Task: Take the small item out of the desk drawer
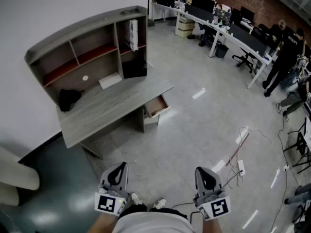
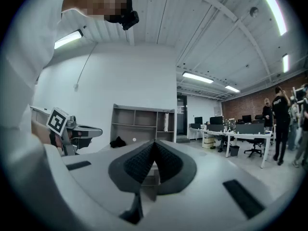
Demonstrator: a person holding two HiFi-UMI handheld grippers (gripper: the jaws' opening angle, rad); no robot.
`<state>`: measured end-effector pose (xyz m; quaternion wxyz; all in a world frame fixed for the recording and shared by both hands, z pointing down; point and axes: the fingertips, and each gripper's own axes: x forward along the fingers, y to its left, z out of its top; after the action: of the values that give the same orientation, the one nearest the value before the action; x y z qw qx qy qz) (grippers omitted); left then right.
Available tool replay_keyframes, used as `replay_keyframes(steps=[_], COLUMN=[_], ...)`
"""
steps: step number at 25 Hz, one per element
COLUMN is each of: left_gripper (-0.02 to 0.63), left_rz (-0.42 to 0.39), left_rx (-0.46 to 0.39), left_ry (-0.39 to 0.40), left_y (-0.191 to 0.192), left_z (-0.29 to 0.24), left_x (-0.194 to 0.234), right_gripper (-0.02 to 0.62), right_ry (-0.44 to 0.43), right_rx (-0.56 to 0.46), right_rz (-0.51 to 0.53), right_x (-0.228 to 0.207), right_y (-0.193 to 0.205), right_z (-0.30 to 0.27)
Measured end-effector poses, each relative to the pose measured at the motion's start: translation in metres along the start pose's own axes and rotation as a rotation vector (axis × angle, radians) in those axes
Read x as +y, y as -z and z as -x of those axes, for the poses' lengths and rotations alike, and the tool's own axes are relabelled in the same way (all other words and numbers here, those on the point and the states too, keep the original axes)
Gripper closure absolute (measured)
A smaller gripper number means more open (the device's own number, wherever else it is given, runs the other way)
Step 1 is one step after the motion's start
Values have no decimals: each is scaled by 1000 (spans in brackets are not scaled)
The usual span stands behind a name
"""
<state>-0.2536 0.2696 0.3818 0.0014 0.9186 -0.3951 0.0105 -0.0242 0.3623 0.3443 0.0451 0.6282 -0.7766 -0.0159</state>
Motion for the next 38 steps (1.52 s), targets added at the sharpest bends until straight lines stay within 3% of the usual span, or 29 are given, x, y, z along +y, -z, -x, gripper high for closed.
replay_keyframes(steps=[12,21,28,35,38], left_gripper=[589,589,589,589,589], left_rz=[2,-5,38,85,86], left_rx=[-13,16,29,21,57], left_ry=[6,-3,39,111,154], left_y=[-3,8,39,47,55], left_z=[-8,-43,-139,-254,-288], left_x=[-38,-40,-14,33,43], right_gripper=[574,574,574,574,574], right_ry=[-44,-40,-17,-12,-10], right_rx=[-12,61,103,130,131], right_rz=[-74,-96,-74,-40,-35], right_x=[-19,-49,-98,-151,-163], right_y=[13,44,54,42,35], right_z=[35,27,-40,-152,-191])
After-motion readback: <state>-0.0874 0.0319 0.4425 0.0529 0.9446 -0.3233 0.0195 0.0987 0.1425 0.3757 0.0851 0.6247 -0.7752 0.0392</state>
